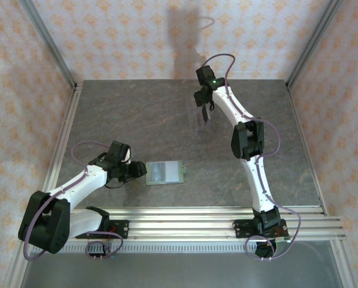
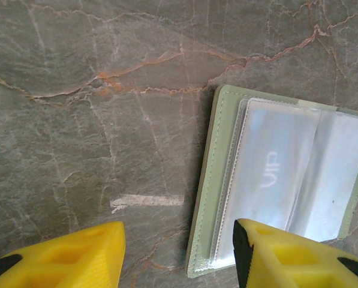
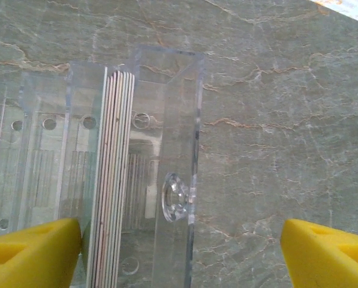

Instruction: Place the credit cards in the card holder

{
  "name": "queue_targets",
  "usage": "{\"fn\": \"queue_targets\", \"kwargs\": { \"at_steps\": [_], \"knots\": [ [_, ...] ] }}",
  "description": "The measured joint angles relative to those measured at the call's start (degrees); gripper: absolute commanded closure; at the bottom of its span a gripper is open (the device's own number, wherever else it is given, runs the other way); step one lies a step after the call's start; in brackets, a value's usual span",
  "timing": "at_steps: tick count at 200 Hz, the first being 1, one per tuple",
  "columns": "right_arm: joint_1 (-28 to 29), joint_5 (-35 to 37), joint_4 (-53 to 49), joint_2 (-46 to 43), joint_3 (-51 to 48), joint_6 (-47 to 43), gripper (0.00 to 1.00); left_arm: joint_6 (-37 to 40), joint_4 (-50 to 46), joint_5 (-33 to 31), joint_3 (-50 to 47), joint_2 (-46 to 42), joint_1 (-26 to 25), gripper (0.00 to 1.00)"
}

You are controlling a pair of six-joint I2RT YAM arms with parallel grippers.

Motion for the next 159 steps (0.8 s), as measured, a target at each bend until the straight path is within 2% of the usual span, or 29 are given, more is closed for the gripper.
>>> {"fn": "queue_targets", "kwargs": {
  "at_steps": [88,159],
  "knots": [
    [0.0,3.3,-0.3,0.0,0.0,-0.7,0.2,0.0,0.1,0.0,0.0,0.4,0.0,0.48],
    [0.0,5.5,-0.5,0.0,0.0,-1.3,0.2,0.0,0.7,0.0,0.0,1.5,0.0,0.49]
  ]
}}
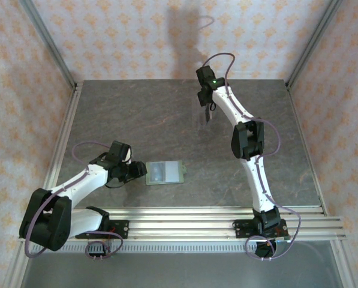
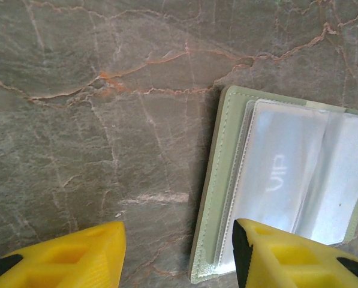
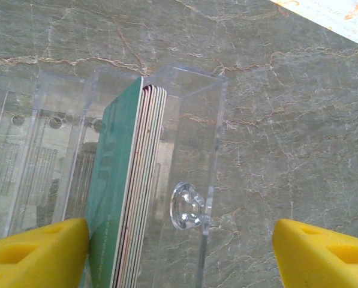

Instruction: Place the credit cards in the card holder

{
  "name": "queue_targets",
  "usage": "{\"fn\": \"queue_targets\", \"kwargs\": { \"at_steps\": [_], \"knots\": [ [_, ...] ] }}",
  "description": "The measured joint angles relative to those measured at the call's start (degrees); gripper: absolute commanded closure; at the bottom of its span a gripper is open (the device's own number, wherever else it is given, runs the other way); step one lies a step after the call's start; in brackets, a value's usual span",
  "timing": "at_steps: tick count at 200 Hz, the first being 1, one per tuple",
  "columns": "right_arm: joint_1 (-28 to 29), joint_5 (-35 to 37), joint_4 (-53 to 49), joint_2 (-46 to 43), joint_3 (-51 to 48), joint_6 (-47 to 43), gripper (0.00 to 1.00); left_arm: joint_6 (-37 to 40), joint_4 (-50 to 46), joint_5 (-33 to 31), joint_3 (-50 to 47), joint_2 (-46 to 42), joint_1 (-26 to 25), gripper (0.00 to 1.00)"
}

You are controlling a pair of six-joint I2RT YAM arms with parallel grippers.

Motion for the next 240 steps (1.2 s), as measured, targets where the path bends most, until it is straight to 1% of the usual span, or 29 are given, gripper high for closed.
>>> {"fn": "queue_targets", "kwargs": {
  "at_steps": [45,71,152,218,229,240],
  "knots": [
    [0.0,0.5,0.0,0.0,0.0,-0.4,0.21,0.0,0.3,0.0,0.0,1.6,0.0,0.49],
    [0.0,0.5,0.0,0.0,0.0,-0.6,0.25,0.0,0.5,0.0,0.0,1.6,0.0,0.49],
    [0.0,0.6,-0.1,0.0,0.0,-0.7,0.25,0.0,1.5,0.0,0.0,1.6,0.0,0.49],
    [0.0,2.7,-0.3,-1.2,0.0,-0.9,0.25,0.0,1.5,0.0,0.0,1.6,0.0,0.49],
    [0.0,2.9,-0.3,-1.3,0.0,-0.9,0.26,0.0,1.5,0.0,0.0,1.6,0.0,0.49],
    [0.0,2.8,-0.3,-1.5,0.0,-1.0,0.33,0.0,1.5,0.0,0.0,1.6,0.0,0.49]
  ]
}}
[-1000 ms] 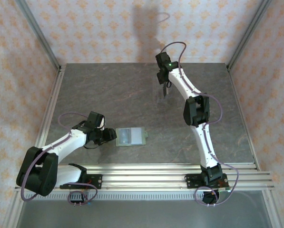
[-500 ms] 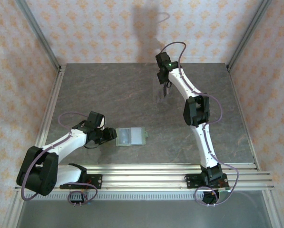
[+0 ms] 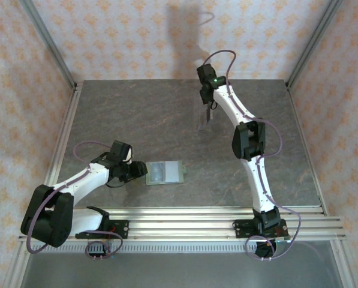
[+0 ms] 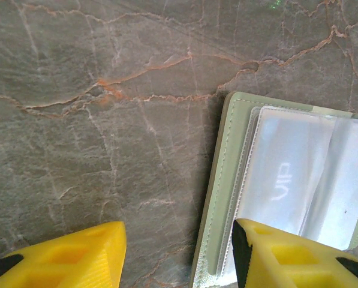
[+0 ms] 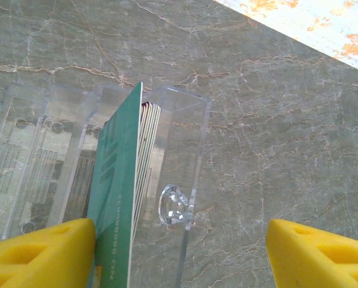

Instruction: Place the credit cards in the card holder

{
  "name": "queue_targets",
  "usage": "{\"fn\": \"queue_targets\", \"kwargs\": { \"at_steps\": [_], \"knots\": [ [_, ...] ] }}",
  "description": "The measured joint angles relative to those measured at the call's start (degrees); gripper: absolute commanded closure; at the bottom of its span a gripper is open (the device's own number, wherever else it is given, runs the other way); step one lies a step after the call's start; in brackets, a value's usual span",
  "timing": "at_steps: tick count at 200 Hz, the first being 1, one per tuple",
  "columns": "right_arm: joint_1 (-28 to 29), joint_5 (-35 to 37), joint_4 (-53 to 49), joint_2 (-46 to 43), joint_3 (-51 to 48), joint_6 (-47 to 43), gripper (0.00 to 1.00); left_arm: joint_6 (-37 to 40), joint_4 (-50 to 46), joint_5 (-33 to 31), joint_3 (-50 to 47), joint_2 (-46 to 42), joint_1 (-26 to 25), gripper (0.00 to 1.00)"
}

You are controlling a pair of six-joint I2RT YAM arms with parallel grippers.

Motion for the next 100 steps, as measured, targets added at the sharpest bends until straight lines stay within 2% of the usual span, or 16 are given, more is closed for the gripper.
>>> {"fn": "queue_targets", "kwargs": {
  "at_steps": [28,55,100],
  "knots": [
    [0.0,-0.1,0.0,-0.3,0.0,-0.5,0.46,0.0,0.0,0.0,0.0,0.0,0.0,0.49],
    [0.0,-0.3,0.0,-0.3,0.0,-0.7,0.49,0.0,0.0,0.0,0.0,0.0,0.0,0.49],
    [0.0,-0.8,-0.3,-0.3,0.0,-0.9,0.6,0.0,0.0,0.0,0.0,0.0,0.0,0.49]
  ]
}}
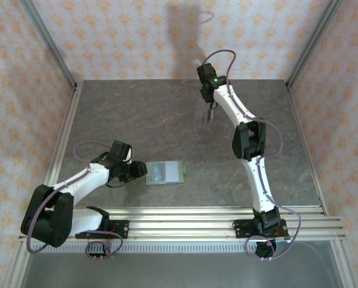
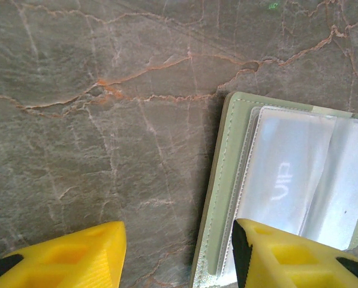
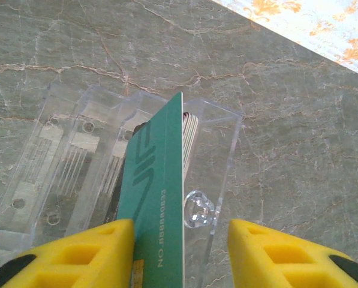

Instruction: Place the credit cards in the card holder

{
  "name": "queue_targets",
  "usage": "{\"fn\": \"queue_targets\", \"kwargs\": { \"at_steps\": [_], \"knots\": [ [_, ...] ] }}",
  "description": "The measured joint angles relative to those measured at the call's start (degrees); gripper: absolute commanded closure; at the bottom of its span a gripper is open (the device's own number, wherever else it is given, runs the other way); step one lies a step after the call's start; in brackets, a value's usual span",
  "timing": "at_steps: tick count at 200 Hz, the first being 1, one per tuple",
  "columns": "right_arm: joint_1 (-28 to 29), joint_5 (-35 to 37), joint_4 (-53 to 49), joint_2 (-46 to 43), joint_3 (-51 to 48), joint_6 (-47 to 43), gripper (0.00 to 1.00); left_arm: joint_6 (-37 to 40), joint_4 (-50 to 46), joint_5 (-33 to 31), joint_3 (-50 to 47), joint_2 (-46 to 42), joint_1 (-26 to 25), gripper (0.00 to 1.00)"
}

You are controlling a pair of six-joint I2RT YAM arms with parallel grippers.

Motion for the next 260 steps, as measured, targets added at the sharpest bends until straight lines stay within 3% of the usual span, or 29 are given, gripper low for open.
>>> {"fn": "queue_targets", "kwargs": {
  "at_steps": [72,121,160,217,260],
  "knots": [
    [0.0,-0.8,-0.6,-0.7,0.0,0.0,0.73,0.4,0.0,0.0,0.0,0.0,0.0,0.49],
    [0.0,-1.2,-0.7,-1.0,0.0,-0.3,0.91,0.9,0.0,0.0,0.1,0.0,0.0,0.49],
    [0.0,-1.3,-1.0,-1.0,0.0,-0.4,0.99,1.1,0.0,0.2,0.1,0.7,0.0,0.49],
    [0.0,-2.4,-1.5,-1.1,0.0,0.7,1.0,1.3,-0.1,0.2,0.1,0.7,0.0,0.49],
    [0.0,-8.0,-2.5,-3.5,0.0,5.8,1.0,1.3,-0.3,0.2,0.1,0.1,0.0,0.49]
  ]
}}
